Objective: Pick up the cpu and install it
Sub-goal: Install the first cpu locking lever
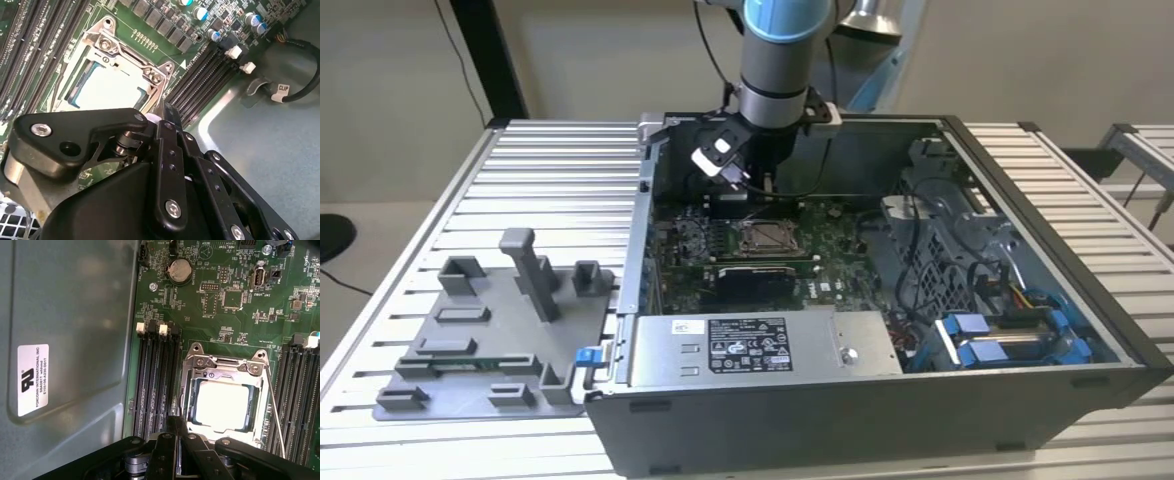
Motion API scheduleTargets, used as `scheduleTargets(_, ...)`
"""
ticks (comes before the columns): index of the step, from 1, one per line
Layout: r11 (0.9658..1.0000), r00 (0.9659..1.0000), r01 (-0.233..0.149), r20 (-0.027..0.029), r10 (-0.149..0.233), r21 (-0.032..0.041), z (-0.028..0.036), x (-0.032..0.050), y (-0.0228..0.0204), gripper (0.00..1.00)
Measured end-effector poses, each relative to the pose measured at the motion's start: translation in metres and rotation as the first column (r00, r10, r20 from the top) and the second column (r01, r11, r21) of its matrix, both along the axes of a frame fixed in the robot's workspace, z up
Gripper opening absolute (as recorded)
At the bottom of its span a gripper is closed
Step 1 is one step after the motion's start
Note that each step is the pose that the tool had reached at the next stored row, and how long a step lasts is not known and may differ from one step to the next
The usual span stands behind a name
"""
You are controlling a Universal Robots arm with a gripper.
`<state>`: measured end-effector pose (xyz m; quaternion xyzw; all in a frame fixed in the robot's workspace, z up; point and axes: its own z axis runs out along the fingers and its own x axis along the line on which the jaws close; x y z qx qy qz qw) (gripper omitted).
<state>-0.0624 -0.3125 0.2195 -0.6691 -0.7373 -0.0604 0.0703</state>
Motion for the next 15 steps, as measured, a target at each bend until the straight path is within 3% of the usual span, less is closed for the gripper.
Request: scheduleTargets(15,1.0,1.0,0.0,0.0,0.0,0.0,-0.0056,0.0072,0.0008,0.0)
